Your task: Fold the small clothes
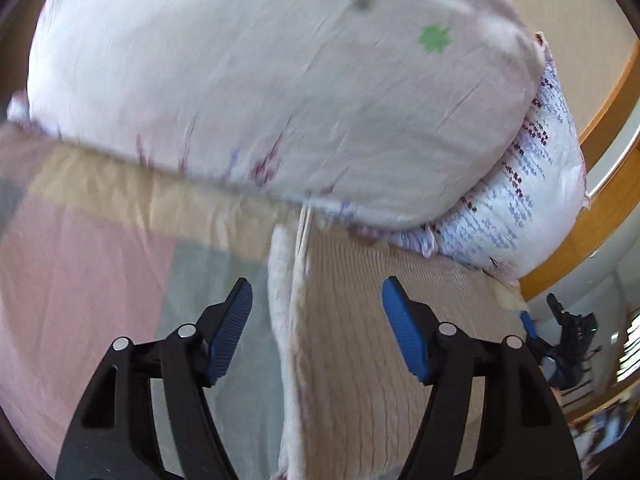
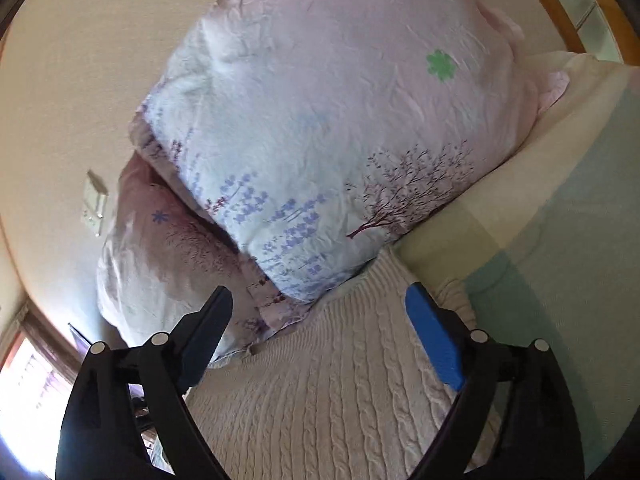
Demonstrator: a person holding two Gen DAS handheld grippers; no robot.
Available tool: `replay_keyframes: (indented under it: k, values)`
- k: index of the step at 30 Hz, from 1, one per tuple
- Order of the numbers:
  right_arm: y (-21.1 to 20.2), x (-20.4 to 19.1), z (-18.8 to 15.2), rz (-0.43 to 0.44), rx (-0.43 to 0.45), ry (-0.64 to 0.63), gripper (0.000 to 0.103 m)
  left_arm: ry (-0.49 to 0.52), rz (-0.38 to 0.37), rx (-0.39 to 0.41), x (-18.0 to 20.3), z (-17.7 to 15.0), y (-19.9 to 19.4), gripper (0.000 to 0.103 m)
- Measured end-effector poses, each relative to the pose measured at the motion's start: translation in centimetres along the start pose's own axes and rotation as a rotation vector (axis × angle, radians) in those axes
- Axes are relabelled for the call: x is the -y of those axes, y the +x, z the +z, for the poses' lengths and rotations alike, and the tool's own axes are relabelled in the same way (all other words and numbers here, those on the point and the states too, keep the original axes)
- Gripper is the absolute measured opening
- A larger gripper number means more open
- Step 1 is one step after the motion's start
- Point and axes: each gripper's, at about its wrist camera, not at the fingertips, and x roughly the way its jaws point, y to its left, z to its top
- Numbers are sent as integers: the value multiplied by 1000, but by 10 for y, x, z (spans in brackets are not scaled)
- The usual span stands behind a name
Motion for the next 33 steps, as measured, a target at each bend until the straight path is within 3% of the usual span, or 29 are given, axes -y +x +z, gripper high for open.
replay_keyframes:
  k: [6, 9, 10, 12, 14, 16, 19, 23, 25, 28, 31, 33]
  values:
    - [18, -9, -9, 13, -68, -44, 91, -128, -108, -160, -19, -27, 39, 58]
    - [19, -7, -9, 40, -91, -27, 91, -159, -122, -131, -21, -31, 42, 46]
    - [18, -5, -8, 57, -99, -12, 91, -194, -149, -152, -24, -31, 47, 27]
    - [17, -4, -6, 78, -105, 9, 91, -283, -188, -146, -31, -35, 49, 21]
    - [12, -3, -1, 98, -101, 25, 91, -295, -222, -122, -21, -32, 41, 19]
    - [4, -2, 5, 118, -83, 36, 91, -298, -283, -89, 0, -24, 32, 19]
    - [-11, -1, 17, 132, -36, 38, 91, -230, -385, -58, 66, -8, 29, 18]
    - [-35, 5, 34, 60, 37, -9, 91, -93, -559, -116, 189, -9, 81, 19]
    - [-41, 13, 41, 6, 46, -25, 91, -71, -687, -239, 244, -23, 133, 22]
    - [-49, 34, 50, -89, 48, -16, 91, -157, -824, -390, 276, -44, 181, 31]
    - [-60, 56, 58, -86, 10, 73, 94, -147, -792, -337, 263, -44, 167, 65]
    - [-60, 60, 60, -54, -47, 79, 98, -60, -666, -226, 239, -34, 136, 76]
